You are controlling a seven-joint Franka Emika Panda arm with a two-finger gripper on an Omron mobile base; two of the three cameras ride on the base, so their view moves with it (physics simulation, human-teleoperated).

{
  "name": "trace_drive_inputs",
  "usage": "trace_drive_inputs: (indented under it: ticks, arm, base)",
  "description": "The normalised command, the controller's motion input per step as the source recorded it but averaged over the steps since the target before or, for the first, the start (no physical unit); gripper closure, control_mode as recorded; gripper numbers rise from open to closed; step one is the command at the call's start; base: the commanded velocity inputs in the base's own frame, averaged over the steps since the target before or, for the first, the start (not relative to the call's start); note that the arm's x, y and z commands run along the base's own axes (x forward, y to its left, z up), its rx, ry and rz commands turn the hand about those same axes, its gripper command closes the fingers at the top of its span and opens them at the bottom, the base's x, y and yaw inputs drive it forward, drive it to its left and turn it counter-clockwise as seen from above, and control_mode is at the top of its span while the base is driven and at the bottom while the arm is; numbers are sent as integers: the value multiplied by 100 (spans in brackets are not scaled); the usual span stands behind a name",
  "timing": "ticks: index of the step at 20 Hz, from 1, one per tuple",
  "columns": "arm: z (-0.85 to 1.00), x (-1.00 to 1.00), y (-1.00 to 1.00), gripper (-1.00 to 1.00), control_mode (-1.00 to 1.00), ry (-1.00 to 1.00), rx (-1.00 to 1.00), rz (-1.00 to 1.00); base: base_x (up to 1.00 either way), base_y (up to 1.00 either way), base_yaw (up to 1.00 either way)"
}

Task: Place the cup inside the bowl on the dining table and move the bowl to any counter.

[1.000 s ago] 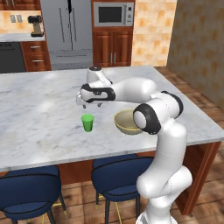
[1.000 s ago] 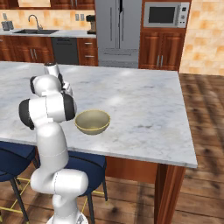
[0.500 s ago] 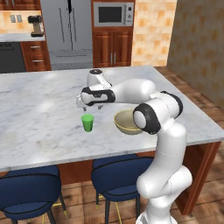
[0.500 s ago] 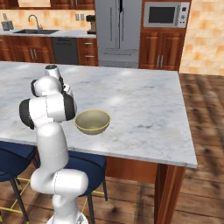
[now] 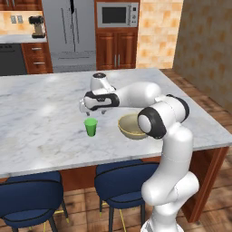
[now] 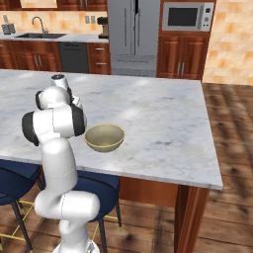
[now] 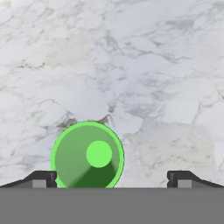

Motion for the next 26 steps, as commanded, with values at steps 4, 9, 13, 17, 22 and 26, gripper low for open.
trace_drive_inputs:
  ticks: [4,9,13,17,22,26]
  arm:
    - [-9,0,-3,-100,-100,0,0,0]
    - [-12,0,-5,-100,-100,0,0,0]
    - [-3,-1,-4,-100,-100,0,0,0]
    - [-9,-1,-2,-100,-100,-1,0,0]
    - [-16,0,0,-100,-100,-1,0,0]
    - [-18,0,0,-100,-100,-1,0,0]
  base:
    - [0,0,0]
    - [0,0,0]
    - [0,0,0]
    - [0,0,0]
    - [0,0,0]
    - [0,0,0]
